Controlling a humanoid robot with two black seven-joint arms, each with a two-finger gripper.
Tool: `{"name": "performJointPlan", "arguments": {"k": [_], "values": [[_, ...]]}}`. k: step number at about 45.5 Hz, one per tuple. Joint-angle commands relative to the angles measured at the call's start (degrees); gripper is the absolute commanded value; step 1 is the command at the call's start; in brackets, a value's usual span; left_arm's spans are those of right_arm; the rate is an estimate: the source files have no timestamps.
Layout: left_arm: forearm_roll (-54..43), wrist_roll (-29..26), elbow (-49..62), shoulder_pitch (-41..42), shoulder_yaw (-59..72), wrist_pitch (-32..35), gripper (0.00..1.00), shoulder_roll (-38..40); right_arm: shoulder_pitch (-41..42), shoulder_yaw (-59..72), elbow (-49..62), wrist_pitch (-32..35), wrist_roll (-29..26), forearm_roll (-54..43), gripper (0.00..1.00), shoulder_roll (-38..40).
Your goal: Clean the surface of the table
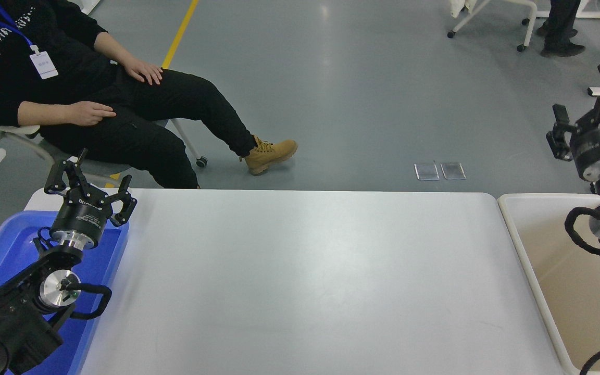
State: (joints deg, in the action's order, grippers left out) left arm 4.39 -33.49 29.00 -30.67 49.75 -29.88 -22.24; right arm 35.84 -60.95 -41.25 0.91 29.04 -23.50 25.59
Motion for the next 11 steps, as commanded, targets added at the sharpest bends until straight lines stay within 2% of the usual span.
{"name": "performJointPlan", "arguments": {"k": [1, 11], "values": [[0.01, 0.0, 0.0, 0.0, 0.0, 0.0, 1.0, 0.0, -3.06, -0.58, 1.96, -0.21, 2.6, 0.04, 0.99, -4.14], [-0.08, 0.0, 0.0, 0.0, 0.0, 0.0, 1.0, 0.0, -3.15, 0.39, 2.4, 0.41, 2.6, 0.48, 0.99, -5.2]]}}
